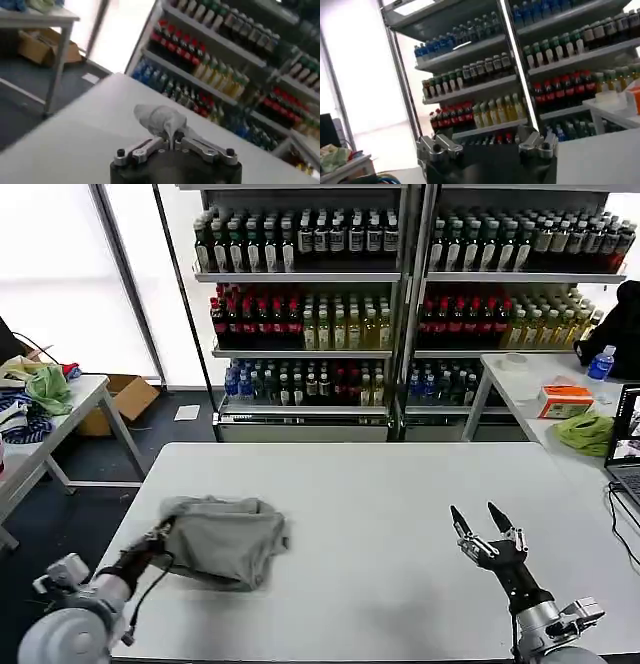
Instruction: Fold and organize the clothes.
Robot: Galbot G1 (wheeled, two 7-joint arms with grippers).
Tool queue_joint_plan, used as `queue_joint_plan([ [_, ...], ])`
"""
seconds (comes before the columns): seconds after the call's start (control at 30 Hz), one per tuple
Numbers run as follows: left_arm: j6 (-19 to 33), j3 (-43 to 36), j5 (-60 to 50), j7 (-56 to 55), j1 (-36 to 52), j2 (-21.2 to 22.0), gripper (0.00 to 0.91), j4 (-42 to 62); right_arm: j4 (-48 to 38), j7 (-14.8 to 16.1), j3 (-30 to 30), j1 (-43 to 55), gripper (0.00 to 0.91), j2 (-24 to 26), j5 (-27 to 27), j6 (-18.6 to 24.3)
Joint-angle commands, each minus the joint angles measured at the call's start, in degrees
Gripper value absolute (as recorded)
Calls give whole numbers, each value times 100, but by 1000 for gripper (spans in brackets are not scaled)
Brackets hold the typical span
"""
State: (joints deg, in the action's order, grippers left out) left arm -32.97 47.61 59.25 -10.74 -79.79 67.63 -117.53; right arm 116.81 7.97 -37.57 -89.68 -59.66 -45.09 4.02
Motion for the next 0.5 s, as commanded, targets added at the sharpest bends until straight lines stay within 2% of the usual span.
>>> queue_joint_plan([
  [0.03, -17, 2079, 1280, -226, -239, -1290, 10, -568, -16, -3, 30, 25, 907, -9, -2, 34],
  [0.17, -18, 1855, 1243, -413, -105, -1289, 10, -1048, -26, -7, 55, 47, 907, -64, -5, 75],
  [0.27, -13, 1164, 1018, -434, -44, -983, 10, -1469, -51, 0, 59, 38, 907, -103, 18, 107],
  [0.4, -8, -286, 229, -313, -352, -417, 10, -1598, -102, -1, 5, 29, 907, -160, 12, 165],
  [0.43, -3, -1107, -138, -306, -416, -299, 10, -1548, -126, -4, -21, 33, 907, -182, 12, 172],
  [0.5, 107, -2134, -1161, -107, -510, -11, 10, -1233, -137, -11, -70, 21, 907, -213, -6, 177],
])
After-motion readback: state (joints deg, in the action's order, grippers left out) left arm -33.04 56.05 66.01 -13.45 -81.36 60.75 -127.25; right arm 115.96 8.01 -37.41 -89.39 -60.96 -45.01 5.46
